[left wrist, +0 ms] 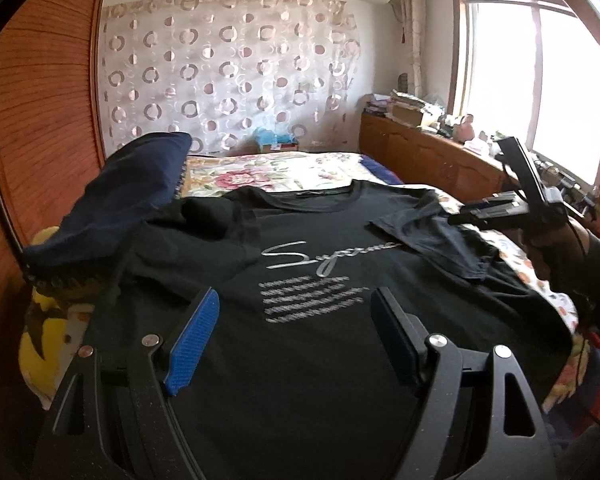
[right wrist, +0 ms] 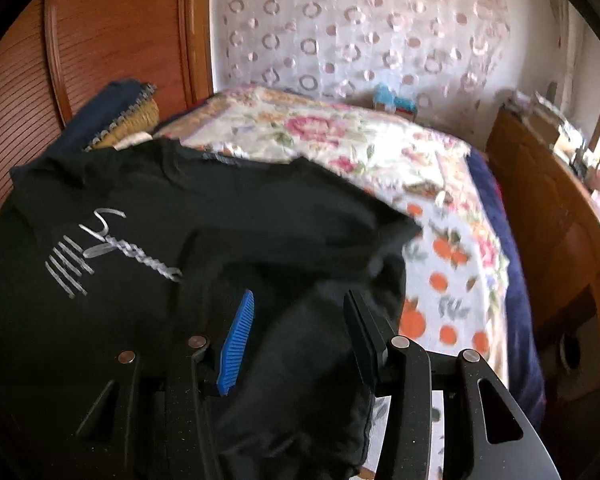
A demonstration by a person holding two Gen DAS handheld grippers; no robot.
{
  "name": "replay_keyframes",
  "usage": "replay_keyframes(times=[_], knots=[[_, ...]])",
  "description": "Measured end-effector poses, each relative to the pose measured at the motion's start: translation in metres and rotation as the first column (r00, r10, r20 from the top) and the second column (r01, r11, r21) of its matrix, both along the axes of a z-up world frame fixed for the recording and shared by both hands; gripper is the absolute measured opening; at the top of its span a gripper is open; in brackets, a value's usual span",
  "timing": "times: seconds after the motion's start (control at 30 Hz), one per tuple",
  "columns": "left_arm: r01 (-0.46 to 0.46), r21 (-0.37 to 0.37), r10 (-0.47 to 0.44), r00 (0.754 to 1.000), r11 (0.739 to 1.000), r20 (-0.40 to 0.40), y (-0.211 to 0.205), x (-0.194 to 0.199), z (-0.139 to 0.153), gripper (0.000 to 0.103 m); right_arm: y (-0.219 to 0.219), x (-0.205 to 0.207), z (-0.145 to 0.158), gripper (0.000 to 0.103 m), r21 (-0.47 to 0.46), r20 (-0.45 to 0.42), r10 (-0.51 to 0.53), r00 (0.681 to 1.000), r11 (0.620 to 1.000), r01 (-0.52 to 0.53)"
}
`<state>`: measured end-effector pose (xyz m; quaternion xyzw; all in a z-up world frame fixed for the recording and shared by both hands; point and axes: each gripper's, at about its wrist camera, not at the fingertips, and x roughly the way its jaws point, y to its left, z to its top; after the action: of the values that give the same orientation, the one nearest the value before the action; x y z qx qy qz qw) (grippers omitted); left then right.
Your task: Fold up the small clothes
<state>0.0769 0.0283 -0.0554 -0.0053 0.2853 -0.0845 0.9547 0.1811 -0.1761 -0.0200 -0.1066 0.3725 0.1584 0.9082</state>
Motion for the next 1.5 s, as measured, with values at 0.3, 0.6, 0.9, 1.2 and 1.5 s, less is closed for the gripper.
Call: replay_keyframes(times=[0.3, 0.6, 0.9, 1.2, 1.5], knots=[[-0.020, 0.079, 0.021, 1.000, 0.997, -0.018, 0.032, 0.042, 0.013, 0.079, -0.002, 0.018, -0.032, 0.049, -0.006, -0.034, -0.016, 0.999, 1.000, 0.015], [0.000, 0.151, 0.010, 0.998, 0.989, -0.069, 0.047, 0.095, 0.024, 0.078, -0.008, 0.014, -0.036, 0.052, 0.018, -0.031, -0.023, 0.999, 1.000, 0.023], [0.033, 0.179, -0.001, 0.985, 0.983, -0.172, 0.047, 0.153, 0.019, 0.065, -0.017, 0.008, -0.031, 0.054, 0.015, -0.027, -0.027, 0.999, 1.000, 0.027], [0.099, 0.290, -0.035, 0.975, 0.952, -0.218, 0.031, 0.156, 0.004, 0.065, -0.018, 0.009, -0.031, 0.055, 0.016, -0.028, -0.025, 0.999, 1.000, 0.026], [0.136, 0.405, -0.029, 0.965, 0.904, -0.259, 0.020, 0.172, -0.009, 0.041, -0.019, 0.009, -0.031, 0.056, 0.015, -0.028, -0.025, 0.999, 1.000, 0.025]])
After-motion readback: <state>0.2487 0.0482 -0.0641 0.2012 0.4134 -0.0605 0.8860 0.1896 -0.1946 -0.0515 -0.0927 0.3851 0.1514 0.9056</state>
